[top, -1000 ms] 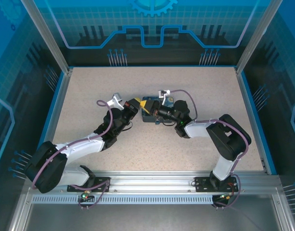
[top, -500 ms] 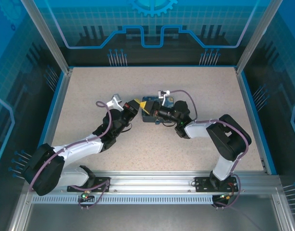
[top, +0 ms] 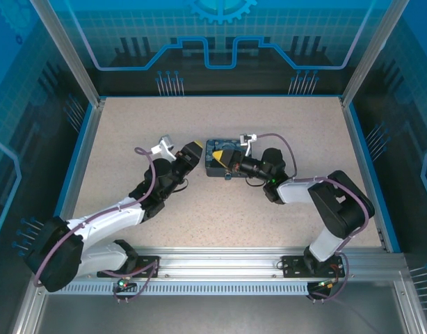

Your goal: Unlock a padlock with a key

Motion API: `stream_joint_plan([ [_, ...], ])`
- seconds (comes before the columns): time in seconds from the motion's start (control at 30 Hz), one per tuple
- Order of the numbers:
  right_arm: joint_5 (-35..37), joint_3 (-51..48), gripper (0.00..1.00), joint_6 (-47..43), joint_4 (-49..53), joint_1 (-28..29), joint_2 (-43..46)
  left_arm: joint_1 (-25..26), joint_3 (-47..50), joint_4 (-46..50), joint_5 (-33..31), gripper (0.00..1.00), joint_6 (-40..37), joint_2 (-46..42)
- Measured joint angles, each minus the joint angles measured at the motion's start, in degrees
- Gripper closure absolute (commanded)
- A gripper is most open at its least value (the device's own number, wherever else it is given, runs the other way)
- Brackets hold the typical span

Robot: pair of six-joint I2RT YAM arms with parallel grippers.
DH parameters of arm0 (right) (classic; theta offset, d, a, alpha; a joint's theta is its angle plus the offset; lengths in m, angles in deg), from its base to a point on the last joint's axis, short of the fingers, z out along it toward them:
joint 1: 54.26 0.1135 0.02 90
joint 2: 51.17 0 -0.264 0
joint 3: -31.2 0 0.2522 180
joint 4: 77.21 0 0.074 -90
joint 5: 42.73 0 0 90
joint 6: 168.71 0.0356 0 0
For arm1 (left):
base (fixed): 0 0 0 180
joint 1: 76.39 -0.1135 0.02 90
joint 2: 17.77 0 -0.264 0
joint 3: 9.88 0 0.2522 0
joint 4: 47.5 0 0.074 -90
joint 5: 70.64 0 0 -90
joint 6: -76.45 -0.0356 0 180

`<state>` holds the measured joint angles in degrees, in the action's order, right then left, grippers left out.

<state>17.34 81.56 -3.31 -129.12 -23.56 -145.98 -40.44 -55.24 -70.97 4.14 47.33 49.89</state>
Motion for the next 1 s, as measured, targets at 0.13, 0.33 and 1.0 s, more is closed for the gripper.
stream_joint_plan([
  [0.13,-0.66,-0.04,1.0,-0.44,0.24,-0.02,0.96,0.0,0.0,1.03,0.17,0.55,0.02,0.0],
  [0.33,-1.22,-0.04,1.0,-0.68,0.26,-0.02,1.29,0.0,-0.09,0.98,2.67,0.59,0.09,1.44],
  [1.0,-2.05,-0.02,1.0,-0.92,0.52,-0.02,1.66,0.02,-2.47,-3.54,7.85,0.74,2.25,8.15],
])
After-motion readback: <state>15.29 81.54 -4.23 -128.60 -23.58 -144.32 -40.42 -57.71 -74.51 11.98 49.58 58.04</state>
